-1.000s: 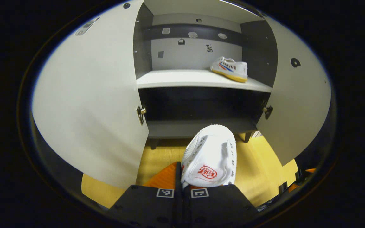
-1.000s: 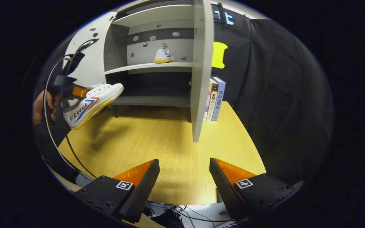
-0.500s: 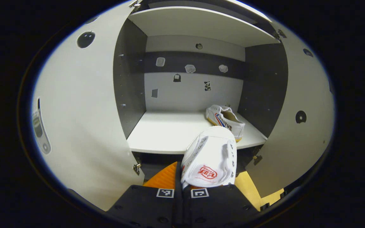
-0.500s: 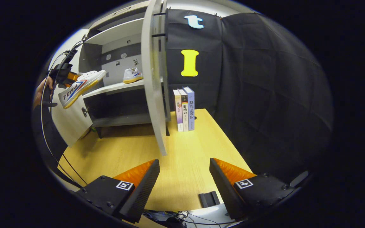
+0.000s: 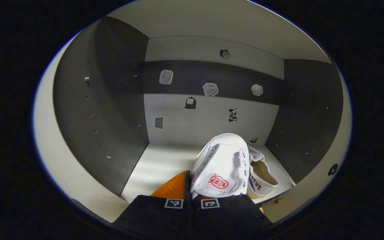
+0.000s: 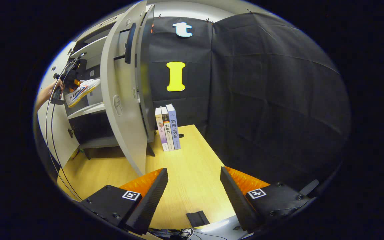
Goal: Grab one shoe with the right hand and put it into the shoe cabinet, grab the other shoe with the left hand and put it into the shoe cabinet; then close the right door with the right hand and the left door with the left hand.
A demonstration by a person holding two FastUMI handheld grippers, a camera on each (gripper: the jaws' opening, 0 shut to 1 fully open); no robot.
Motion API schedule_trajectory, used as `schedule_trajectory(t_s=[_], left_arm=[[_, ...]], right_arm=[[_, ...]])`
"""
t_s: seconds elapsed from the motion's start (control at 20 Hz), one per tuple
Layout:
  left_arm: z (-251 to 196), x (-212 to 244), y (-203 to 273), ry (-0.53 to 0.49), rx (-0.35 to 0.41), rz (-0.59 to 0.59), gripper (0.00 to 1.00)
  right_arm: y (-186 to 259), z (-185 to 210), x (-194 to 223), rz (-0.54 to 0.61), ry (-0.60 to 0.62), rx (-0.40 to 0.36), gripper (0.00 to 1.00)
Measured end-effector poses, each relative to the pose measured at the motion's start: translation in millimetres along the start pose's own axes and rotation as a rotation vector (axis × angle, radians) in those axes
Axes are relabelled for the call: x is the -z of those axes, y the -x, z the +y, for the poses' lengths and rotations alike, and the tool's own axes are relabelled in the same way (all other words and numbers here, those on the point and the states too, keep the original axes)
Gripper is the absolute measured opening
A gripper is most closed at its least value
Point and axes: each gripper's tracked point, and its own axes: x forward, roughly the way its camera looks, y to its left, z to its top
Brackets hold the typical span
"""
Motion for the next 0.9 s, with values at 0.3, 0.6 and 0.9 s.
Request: schedule_trajectory(t_s=[0.3,0.6,0.9], left_arm=[[-39.9,-52.2,-75.3,0.030,-0.084,0.124,0.05],[-32.5,-47.7,-145.9,0.002,-0.149,0.227,0.05],[-40.1,-39.0,-155.4,-0.049,-0.158,0.294,0.07]], right_arm=[[-4.2,-17.9,-36.3,-0.063,-0.002,0.030,1.00],[-4.8,-13.0,-65.0,-0.122,-0.006,0.008,1.00],[-1.9,-5.5,-80.1,-0.151,-0.030,-0.027,1.00]])
